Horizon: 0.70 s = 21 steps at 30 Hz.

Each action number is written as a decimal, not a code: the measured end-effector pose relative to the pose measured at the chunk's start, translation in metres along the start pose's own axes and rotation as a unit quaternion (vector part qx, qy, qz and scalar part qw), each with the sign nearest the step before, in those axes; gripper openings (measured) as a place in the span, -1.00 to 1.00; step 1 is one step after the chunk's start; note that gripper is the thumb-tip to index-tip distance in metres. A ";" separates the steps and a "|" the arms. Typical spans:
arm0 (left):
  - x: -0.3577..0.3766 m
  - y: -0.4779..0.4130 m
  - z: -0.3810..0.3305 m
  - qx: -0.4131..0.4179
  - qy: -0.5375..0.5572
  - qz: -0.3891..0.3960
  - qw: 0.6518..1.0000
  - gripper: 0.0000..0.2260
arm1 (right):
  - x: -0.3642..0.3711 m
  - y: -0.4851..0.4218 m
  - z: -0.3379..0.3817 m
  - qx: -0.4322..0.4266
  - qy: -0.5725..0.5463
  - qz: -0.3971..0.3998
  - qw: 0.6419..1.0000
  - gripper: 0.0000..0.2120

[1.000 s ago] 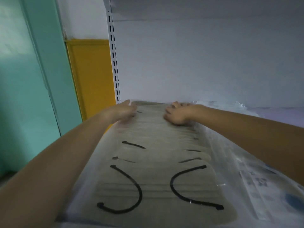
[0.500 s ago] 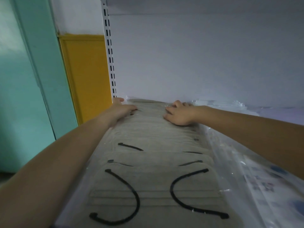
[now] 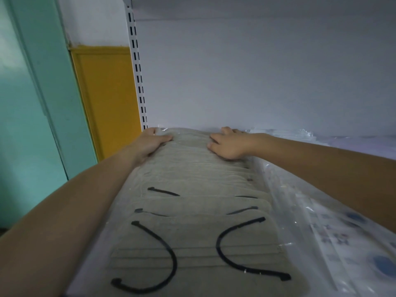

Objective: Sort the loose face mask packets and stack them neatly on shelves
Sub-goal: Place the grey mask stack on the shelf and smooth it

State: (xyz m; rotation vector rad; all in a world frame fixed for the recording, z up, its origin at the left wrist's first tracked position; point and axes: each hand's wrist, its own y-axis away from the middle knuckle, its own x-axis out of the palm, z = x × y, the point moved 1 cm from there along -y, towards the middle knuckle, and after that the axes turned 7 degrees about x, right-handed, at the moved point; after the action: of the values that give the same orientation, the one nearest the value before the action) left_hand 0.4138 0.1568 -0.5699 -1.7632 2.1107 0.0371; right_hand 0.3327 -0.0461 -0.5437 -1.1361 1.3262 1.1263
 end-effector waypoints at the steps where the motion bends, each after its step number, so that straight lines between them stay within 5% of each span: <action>1: 0.000 0.000 0.001 0.003 -0.008 0.000 1.000 -0.56 | 0.000 -0.001 0.000 0.002 -0.012 0.003 1.000 -0.51; 10: -0.008 0.002 0.001 0.035 -0.191 -0.007 0.981 -0.30 | 0.013 -0.003 0.014 -0.003 -0.051 0.035 0.998 -0.46; 14: -0.019 0.016 -0.020 0.084 -0.260 0.083 0.958 -0.41 | 0.014 0.000 0.022 0.001 -0.054 0.022 0.998 -0.44; 18: 0.009 0.040 -0.030 0.077 -0.411 0.249 0.873 -0.48 | 0.016 0.010 0.036 -0.014 -0.032 0.041 0.999 -0.45; 21: 0.014 0.052 -0.036 0.072 -0.489 0.235 0.837 -0.51 | 0.000 0.022 0.038 -0.028 -0.047 0.017 0.998 -0.47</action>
State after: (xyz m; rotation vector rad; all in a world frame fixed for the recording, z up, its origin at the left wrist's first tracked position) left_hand 0.3530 0.1446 -0.5530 -0.7699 1.6030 0.7261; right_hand 0.3155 -0.0060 -0.5452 -1.0908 1.2518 1.2333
